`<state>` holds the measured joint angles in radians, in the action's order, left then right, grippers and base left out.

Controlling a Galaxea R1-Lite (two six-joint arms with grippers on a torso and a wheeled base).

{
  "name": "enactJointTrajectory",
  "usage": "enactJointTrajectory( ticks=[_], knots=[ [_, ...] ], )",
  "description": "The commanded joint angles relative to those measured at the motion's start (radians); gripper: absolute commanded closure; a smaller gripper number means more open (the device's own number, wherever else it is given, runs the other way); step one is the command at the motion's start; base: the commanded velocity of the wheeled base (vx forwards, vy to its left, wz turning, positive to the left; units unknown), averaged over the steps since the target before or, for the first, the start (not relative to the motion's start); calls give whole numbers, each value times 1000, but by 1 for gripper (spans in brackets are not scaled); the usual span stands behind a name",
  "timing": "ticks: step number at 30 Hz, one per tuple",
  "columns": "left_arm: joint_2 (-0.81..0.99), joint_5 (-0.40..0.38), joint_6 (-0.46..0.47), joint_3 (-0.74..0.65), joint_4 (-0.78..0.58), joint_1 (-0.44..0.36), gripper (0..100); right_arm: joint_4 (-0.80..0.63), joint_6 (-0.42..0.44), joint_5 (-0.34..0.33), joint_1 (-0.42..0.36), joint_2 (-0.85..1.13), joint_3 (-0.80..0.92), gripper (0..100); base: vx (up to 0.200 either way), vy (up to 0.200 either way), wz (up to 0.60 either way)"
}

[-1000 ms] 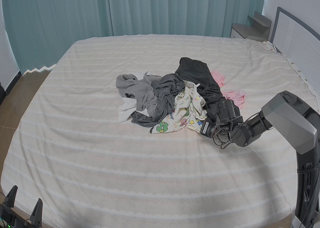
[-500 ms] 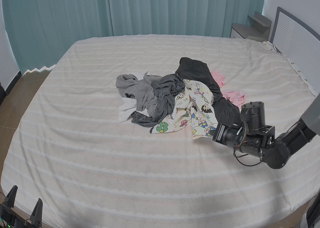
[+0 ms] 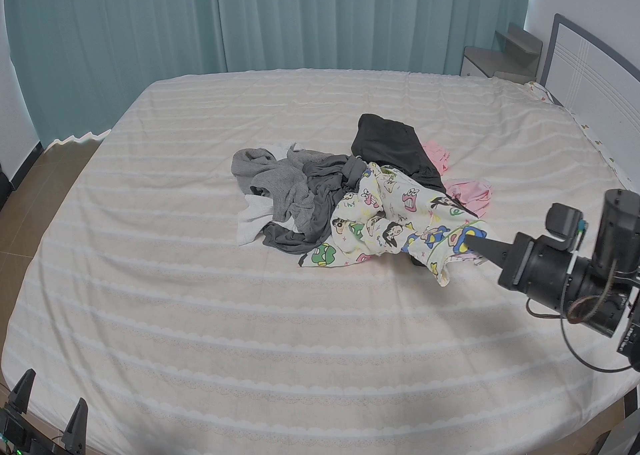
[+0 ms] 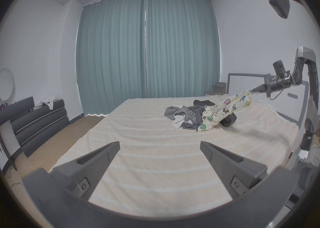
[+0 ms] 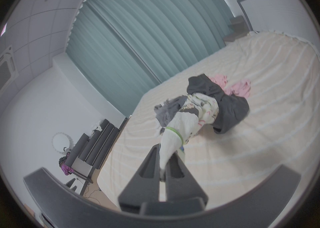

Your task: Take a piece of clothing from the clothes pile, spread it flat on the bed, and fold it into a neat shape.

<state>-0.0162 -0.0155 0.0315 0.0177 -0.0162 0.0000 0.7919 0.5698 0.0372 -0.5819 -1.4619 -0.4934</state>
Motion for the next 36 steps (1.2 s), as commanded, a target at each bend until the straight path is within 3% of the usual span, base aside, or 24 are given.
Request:
enactJointTrajectory(
  ticks=[1, 3, 4, 5, 6, 7, 9, 10, 12, 13, 14, 17, 19, 20, 24, 30, 36],
  knots=[
    [5, -24, 41, -13, 4, 0, 0, -59, -67, -3, -33, 270, 30, 100, 0, 0, 0],
    [4, -37, 31, -2, 16, -2, 0, -80, -74, -5, -44, 301, 26, 100, 0, 0, 0],
    [-42, -73, -82, 189, 74, -14, 0, -123, -94, -13, -65, 371, 9, 100, 0, 0, 0],
    [-51, -77, -94, 206, 78, -14, 0, -125, -96, -14, -67, 376, 7, 100, 0, 0, 0],
    [-169, -115, -216, 390, 91, -26, 0, -155, -110, -37, -84, 422, -10, 100, 0, 0, 0],
    [-219, -142, -228, 441, 91, -29, 0, -166, -117, -46, -90, 436, -17, 100, 0, 0, 0],
    [-321, -267, -217, 501, 90, -51, 0, -186, -134, -59, -95, 462, -40, 100, 0, 0, 0],
    [-409, -383, -206, 513, 91, -72, 0, -191, -137, -62, -95, 469, -59, 100, 0, 0, 0],
    [-539, -497, -168, 512, 91, -81, 0, -191, -137, -68, -99, 471, -74, 100, 0, 0, 0],
    [-539, -497, -168, 512, 91, -81, 0, -191, -137, -68, -99, 471, -74, 100, 0, 0, 0],
    [-689, -547, -65, 508, 91, -84, 0, -188, -139, -89, -104, 474, -83, 100, 0, 0, 0],
    [-929, -549, 200, 490, 102, -120, 0, -183, -142, -128, -107, 476, -82, 100, 0, 0, 0],
    [-1053, -549, 272, 485, 107, -189, 0, -183, -142, -146, -108, 480, -76, 100, 0, 0, 0],
    [-1124, -546, 272, 487, 116, -259, 0, -183, -142, -160, -108, 482, -74, 100, 0, 0, 0],
    [-1357, -541, 274, 524, 229, -397, 0, -157, -142, -180, -108, 482, -88, 100, 0, 0, 0],
    [-1677, -451, 255, 522, 596, -522, 0, -125, -143, -218, -108, 463, -96, 100, 0, 0, 0],
    [-1868, -373, 174, 545, 749, -650, 0, -86, -142, -220, -136, 393, -163, 100, 0, 0, 0]
  ],
)
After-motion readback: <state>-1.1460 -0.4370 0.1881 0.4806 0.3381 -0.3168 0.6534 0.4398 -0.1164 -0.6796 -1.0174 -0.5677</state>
